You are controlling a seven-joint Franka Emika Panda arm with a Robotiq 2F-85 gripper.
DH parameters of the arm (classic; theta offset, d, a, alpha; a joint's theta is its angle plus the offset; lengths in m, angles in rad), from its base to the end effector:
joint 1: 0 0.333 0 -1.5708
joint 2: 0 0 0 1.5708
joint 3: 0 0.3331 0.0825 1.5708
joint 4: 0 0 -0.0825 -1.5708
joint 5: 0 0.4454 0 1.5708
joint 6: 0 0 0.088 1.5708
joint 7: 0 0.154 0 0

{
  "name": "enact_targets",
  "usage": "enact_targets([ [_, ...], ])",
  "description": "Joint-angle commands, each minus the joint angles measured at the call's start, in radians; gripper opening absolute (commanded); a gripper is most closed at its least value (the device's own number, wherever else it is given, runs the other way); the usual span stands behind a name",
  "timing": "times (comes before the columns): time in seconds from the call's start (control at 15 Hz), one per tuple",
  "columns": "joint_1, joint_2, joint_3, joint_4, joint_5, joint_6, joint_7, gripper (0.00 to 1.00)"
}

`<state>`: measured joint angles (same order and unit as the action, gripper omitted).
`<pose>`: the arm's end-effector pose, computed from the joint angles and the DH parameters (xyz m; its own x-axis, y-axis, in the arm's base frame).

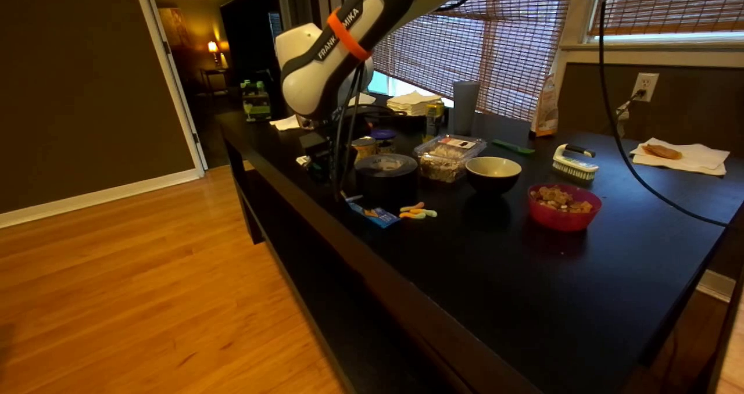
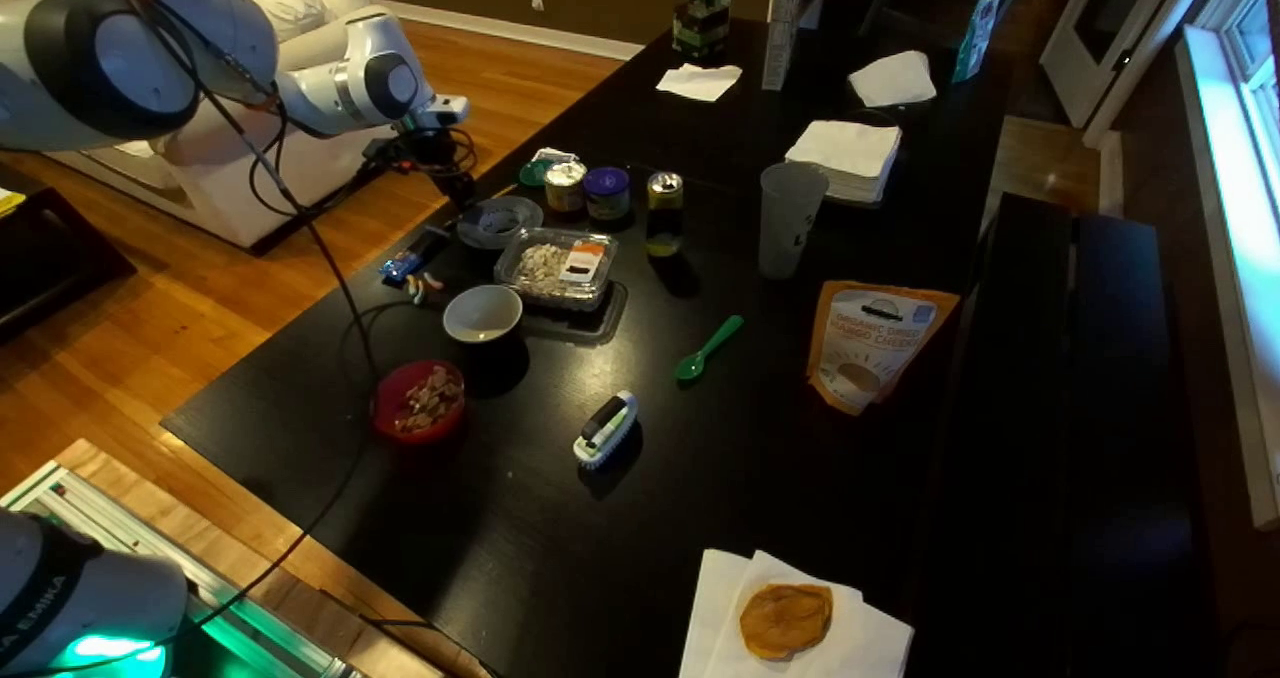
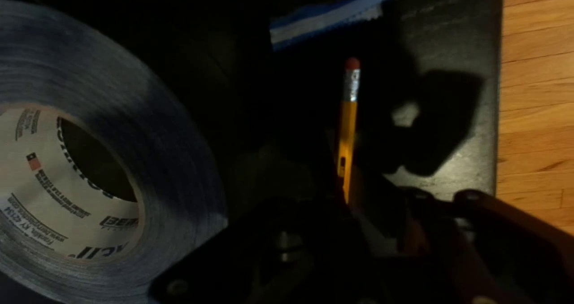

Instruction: Put the pencil in the middle of the tape

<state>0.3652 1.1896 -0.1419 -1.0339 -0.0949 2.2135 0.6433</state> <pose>0.8059 0.2104 0.0272 0.9593 -0.2599 0.1104 -0.2761 -0.9452 0.1740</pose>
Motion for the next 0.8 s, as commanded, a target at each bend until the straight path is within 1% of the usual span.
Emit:
enact_targets([
  [0.0,-0.03,0.034,0.041,0.046,0.015,-0.023,-0.017,0.24],
  [0.07,-0.035,0.034,0.048,0.046,0.019,-0.024,-0.021,0.29],
  [0.13,-0.039,0.034,0.052,0.047,0.02,-0.023,-0.022,0.28],
  [0.33,-0.054,0.032,0.071,0.046,0.031,-0.02,-0.035,0.31],
  [0.53,-0.071,0.029,0.095,0.046,0.047,-0.022,-0.058,0.28],
  [0.73,-0.089,0.025,0.122,0.047,0.07,-0.026,-0.086,0.29],
])
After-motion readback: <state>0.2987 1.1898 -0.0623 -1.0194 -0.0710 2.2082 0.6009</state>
